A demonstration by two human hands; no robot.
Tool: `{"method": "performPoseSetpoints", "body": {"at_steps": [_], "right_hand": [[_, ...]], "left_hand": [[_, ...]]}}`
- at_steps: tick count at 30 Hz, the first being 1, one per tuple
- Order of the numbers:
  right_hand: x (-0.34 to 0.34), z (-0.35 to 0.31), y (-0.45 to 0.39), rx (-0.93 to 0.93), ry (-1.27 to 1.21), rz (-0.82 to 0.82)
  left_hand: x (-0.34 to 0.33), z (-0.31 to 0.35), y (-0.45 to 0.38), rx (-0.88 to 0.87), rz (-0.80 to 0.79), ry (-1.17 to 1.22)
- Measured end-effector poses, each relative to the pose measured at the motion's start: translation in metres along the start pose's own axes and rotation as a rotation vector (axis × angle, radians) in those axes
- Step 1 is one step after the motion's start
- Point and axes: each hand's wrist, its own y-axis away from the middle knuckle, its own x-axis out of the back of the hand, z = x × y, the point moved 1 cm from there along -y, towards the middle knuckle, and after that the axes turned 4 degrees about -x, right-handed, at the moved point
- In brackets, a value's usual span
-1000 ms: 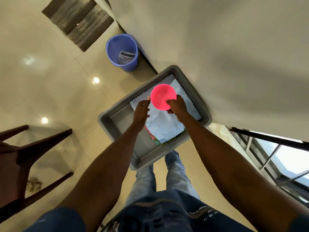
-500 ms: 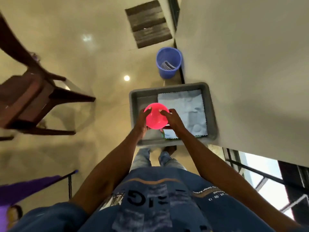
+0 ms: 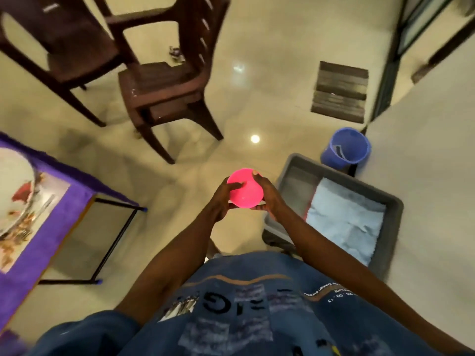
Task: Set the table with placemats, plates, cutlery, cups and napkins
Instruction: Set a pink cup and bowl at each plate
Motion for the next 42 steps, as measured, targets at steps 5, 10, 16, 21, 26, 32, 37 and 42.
{"method": "performPoseSetpoints", "body": {"at_steps": [5,10,16,21,26,32,37,42], "right_hand": [[-0.096,-0.008,-0.010,0.090,0.191,-0.108],[-0.194,-0.014,-0.016,0.106,0.357,-0.209],[-0.297,-0.035,-0.014,0.193,0.548,-0.333],[-0.364,-0.053,-0.020,0.205,0.664,-0.445],[-0.417,-0.066,-0.023,0.225,0.774,-0.554],[-0.474,-0.096,-0.037,0.252,0.884,-0.618],[-0.505,-0.140,-0.067,0.347,0.942,-0.679],[-0.536,-0.199,-0.109,0.371,0.998,-0.738]], "left_hand": [[0.104,0.011,0.011,-0.007,0.049,0.263],[0.198,0.017,0.031,0.027,0.261,0.433],[0.278,0.026,0.059,-0.134,0.457,0.598],[0.318,0.041,0.074,-0.245,0.507,0.857],[0.355,0.049,0.074,-0.404,0.521,1.007],[0.385,0.064,0.059,-0.445,0.576,1.192],[0.391,0.108,0.038,-0.569,0.645,1.337],[0.401,0.161,0.007,-0.615,0.918,1.386]]}}
